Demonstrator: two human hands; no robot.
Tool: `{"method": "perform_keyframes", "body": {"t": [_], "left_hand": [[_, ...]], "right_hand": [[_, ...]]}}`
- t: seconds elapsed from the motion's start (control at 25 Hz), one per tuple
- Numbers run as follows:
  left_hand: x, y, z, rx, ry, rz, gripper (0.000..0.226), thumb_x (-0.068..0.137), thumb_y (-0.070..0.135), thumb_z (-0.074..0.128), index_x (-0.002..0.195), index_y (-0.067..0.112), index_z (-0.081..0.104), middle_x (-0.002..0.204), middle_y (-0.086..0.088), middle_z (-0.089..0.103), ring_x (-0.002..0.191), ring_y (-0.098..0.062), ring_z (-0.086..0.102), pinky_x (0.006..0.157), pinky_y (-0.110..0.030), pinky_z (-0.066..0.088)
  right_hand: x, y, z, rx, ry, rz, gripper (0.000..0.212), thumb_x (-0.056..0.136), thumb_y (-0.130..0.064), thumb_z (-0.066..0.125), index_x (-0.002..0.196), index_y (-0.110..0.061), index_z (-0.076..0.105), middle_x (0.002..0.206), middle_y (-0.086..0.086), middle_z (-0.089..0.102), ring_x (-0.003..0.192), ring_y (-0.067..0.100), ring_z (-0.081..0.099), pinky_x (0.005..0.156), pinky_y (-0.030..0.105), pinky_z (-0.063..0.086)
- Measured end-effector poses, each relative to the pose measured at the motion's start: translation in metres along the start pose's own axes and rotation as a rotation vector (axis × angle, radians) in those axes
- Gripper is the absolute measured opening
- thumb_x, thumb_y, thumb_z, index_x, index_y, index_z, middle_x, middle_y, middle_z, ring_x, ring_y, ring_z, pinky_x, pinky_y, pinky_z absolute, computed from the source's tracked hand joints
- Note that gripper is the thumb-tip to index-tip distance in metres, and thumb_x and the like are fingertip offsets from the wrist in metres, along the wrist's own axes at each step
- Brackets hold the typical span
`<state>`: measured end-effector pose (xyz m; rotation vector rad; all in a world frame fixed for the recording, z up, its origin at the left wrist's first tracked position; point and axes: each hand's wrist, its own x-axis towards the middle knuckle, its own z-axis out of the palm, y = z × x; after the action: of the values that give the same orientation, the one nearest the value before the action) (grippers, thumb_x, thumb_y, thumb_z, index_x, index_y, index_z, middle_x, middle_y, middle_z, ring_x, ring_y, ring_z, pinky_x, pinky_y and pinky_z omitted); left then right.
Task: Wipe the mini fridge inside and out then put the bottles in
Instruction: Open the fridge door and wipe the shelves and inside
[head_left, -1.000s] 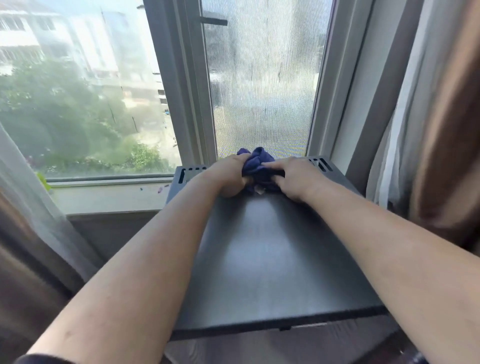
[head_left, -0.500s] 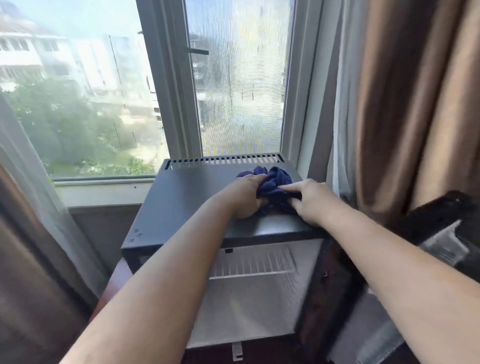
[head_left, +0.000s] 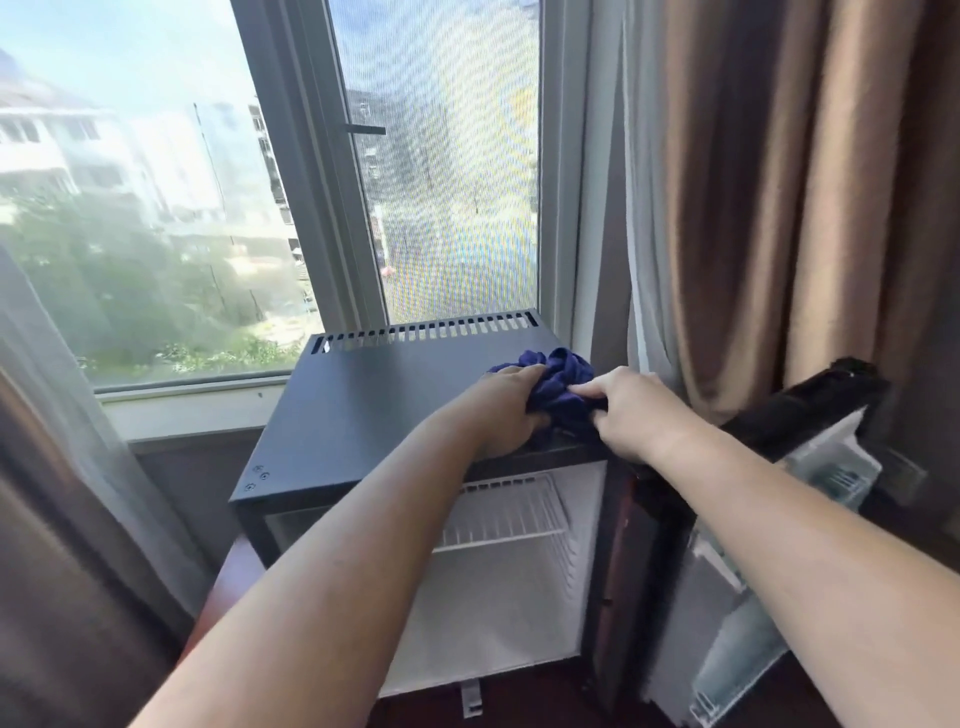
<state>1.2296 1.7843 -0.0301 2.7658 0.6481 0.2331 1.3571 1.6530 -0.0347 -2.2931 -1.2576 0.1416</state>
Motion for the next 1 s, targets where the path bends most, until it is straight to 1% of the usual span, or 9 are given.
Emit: {"method": "perform_keyframes", "body": {"t": [0.12,0.24,0.4,0.52,0.64,0.72,0.76,0.88,1.0], "left_hand": [[0.017,-0.016,-0.001,-0.003,0.009,-0.018,0.071,0.099,0.031,0.063,0.160,0.018,0.030,0.162,-0.007,0.040,0.147,-0.029,0.037,0.117,-0.032,0.028],[0.047,-0.038,-0.005,0.006,-0.009,-0.032,0.074,0.100,0.030,0.062,0.163,0.017,0.024,0.166,-0.007,0.032,0.152,-0.030,0.030,0.123,-0.035,0.025],[0.098,-0.072,-0.011,0.012,-0.028,-0.045,0.075,0.101,0.028,0.060,0.163,0.016,0.020,0.168,-0.009,0.027,0.153,-0.032,0.027,0.124,-0.034,0.021],[0.138,-0.098,-0.016,0.018,-0.039,-0.041,0.075,0.101,0.027,0.060,0.163,0.016,0.020,0.166,-0.010,0.029,0.152,-0.033,0.028,0.124,-0.036,0.021],[0.174,-0.124,-0.021,0.023,-0.038,-0.044,0.073,0.102,0.027,0.059,0.163,0.018,0.020,0.164,-0.009,0.031,0.150,-0.033,0.029,0.122,-0.035,0.022],[0.190,-0.135,-0.024,0.027,-0.041,-0.038,0.072,0.102,0.028,0.058,0.163,0.019,0.021,0.162,-0.009,0.033,0.149,-0.034,0.030,0.121,-0.034,0.023],[0.194,-0.138,-0.026,0.027,-0.051,-0.036,0.071,0.103,0.029,0.058,0.163,0.019,0.021,0.162,-0.010,0.034,0.148,-0.035,0.031,0.122,-0.037,0.024],[0.199,-0.146,-0.034,0.002,-0.091,-0.043,0.070,0.104,0.031,0.056,0.164,0.024,0.020,0.162,-0.010,0.034,0.146,-0.036,0.034,0.121,-0.044,0.028],[0.193,-0.149,-0.039,0.036,-0.111,-0.014,0.068,0.104,0.029,0.057,0.163,0.023,0.023,0.162,-0.012,0.034,0.146,-0.035,0.037,0.120,-0.040,0.030]], "right_hand": [[0.026,-0.004,0.007,-0.020,-0.016,0.029,0.043,0.099,-0.020,0.054,0.134,-0.043,0.063,0.140,0.007,0.062,0.127,0.030,0.058,0.107,0.031,0.045],[0.060,-0.006,0.018,-0.040,-0.015,0.043,0.046,0.100,-0.019,0.051,0.138,-0.045,0.058,0.143,0.008,0.060,0.130,0.031,0.056,0.107,0.031,0.042],[0.116,-0.010,0.033,-0.026,0.005,0.056,0.046,0.101,-0.021,0.051,0.139,-0.046,0.057,0.143,0.006,0.061,0.129,0.029,0.056,0.098,0.025,0.041],[0.161,-0.012,0.044,-0.033,0.020,0.060,0.047,0.101,-0.020,0.050,0.140,-0.046,0.057,0.144,0.000,0.059,0.129,0.028,0.056,0.091,0.021,0.037],[0.201,-0.016,0.056,-0.083,0.012,0.035,0.053,0.101,-0.016,0.048,0.145,-0.045,0.051,0.153,-0.005,0.051,0.135,0.029,0.049,0.104,0.025,0.038],[0.224,-0.017,0.064,-0.102,-0.006,0.042,0.056,0.100,-0.013,0.047,0.148,-0.044,0.048,0.160,-0.006,0.041,0.141,0.028,0.044,0.111,0.027,0.035],[0.233,-0.018,0.066,-0.105,-0.014,0.042,0.058,0.100,-0.013,0.047,0.149,-0.043,0.047,0.163,-0.006,0.037,0.143,0.028,0.042,0.113,0.027,0.033],[0.244,-0.023,0.072,-0.122,-0.017,0.061,0.059,0.098,-0.013,0.049,0.150,-0.041,0.047,0.164,-0.007,0.034,0.143,0.028,0.040,0.113,0.026,0.032],[0.237,-0.027,0.075,-0.150,-0.008,0.097,0.058,0.097,-0.014,0.047,0.149,-0.039,0.048,0.162,-0.004,0.037,0.143,0.028,0.041,0.112,0.026,0.033]]}}
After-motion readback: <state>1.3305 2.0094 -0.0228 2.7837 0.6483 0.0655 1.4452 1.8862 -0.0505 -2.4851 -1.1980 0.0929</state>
